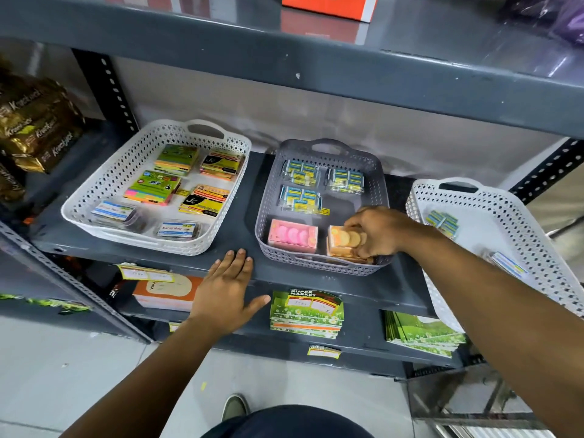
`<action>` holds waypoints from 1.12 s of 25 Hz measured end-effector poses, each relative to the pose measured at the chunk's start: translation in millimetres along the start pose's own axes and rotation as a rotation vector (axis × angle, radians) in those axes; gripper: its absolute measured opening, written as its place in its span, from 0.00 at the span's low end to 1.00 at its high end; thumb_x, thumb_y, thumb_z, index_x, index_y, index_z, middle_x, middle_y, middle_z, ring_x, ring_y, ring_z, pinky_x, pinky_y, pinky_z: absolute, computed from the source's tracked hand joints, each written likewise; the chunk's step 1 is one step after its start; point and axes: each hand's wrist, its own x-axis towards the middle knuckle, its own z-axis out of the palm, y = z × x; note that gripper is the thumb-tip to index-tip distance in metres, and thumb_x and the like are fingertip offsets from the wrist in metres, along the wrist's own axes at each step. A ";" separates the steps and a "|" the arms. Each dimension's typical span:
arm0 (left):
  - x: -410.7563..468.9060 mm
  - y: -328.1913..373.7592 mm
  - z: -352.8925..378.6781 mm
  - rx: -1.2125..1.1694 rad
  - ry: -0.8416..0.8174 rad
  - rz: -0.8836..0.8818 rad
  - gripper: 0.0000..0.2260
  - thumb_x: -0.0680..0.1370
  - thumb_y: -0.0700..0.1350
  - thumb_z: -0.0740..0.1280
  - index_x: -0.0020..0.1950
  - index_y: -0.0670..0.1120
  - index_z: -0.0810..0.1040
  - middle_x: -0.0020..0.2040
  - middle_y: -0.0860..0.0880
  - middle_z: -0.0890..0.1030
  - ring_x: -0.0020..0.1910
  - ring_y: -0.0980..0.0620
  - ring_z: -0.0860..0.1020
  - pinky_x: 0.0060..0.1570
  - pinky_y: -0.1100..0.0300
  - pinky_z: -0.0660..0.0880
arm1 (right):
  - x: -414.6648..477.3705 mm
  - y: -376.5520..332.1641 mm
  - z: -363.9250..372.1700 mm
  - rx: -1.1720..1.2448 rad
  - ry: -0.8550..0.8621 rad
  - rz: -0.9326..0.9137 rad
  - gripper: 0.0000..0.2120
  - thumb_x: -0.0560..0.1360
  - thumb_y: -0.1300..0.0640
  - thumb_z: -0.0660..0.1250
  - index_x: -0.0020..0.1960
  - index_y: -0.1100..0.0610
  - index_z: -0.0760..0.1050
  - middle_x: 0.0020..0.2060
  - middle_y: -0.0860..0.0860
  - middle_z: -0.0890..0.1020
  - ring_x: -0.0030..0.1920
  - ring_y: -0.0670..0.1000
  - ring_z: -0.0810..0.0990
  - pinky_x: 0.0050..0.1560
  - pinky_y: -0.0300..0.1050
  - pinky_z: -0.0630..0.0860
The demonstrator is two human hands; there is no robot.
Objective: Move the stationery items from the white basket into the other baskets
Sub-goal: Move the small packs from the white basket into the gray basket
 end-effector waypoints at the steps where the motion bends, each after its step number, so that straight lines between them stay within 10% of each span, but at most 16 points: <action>1: 0.2 0.1 0.0 0.000 0.003 0.002 0.40 0.72 0.70 0.49 0.69 0.40 0.66 0.71 0.40 0.67 0.70 0.40 0.63 0.66 0.45 0.59 | 1.4 -0.2 2.4 0.004 -0.007 -0.002 0.21 0.59 0.51 0.72 0.51 0.46 0.78 0.46 0.46 0.80 0.49 0.51 0.78 0.50 0.50 0.78; 10: -0.8 -1.5 0.7 0.012 0.010 0.015 0.39 0.72 0.69 0.49 0.70 0.40 0.66 0.71 0.40 0.66 0.70 0.41 0.62 0.66 0.46 0.59 | 2.9 -3.9 8.5 0.024 -0.017 -0.009 0.20 0.60 0.51 0.73 0.52 0.48 0.78 0.48 0.48 0.81 0.50 0.53 0.79 0.51 0.51 0.78; 16: -1.0 -3.1 1.7 0.015 0.001 0.020 0.38 0.72 0.68 0.53 0.68 0.39 0.68 0.69 0.39 0.69 0.67 0.39 0.66 0.64 0.44 0.63 | -6.7 13.5 -10.1 0.202 -0.055 0.025 0.44 0.65 0.55 0.77 0.75 0.52 0.58 0.71 0.54 0.69 0.69 0.56 0.70 0.68 0.46 0.67; 22: -0.3 -4.7 7.3 0.012 0.014 0.028 0.36 0.72 0.65 0.54 0.67 0.38 0.69 0.68 0.37 0.70 0.66 0.38 0.67 0.62 0.42 0.66 | -59.4 119.5 -34.6 0.339 0.311 0.266 0.37 0.64 0.59 0.78 0.70 0.57 0.68 0.64 0.58 0.76 0.61 0.56 0.76 0.59 0.43 0.70; 28: 0.7 -4.6 11.0 0.005 0.034 0.023 0.35 0.71 0.62 0.54 0.67 0.36 0.69 0.68 0.36 0.69 0.66 0.37 0.67 0.62 0.40 0.65 | -104.8 175.8 23.1 0.204 0.007 0.512 0.41 0.63 0.51 0.78 0.71 0.58 0.65 0.66 0.57 0.75 0.64 0.56 0.74 0.62 0.45 0.68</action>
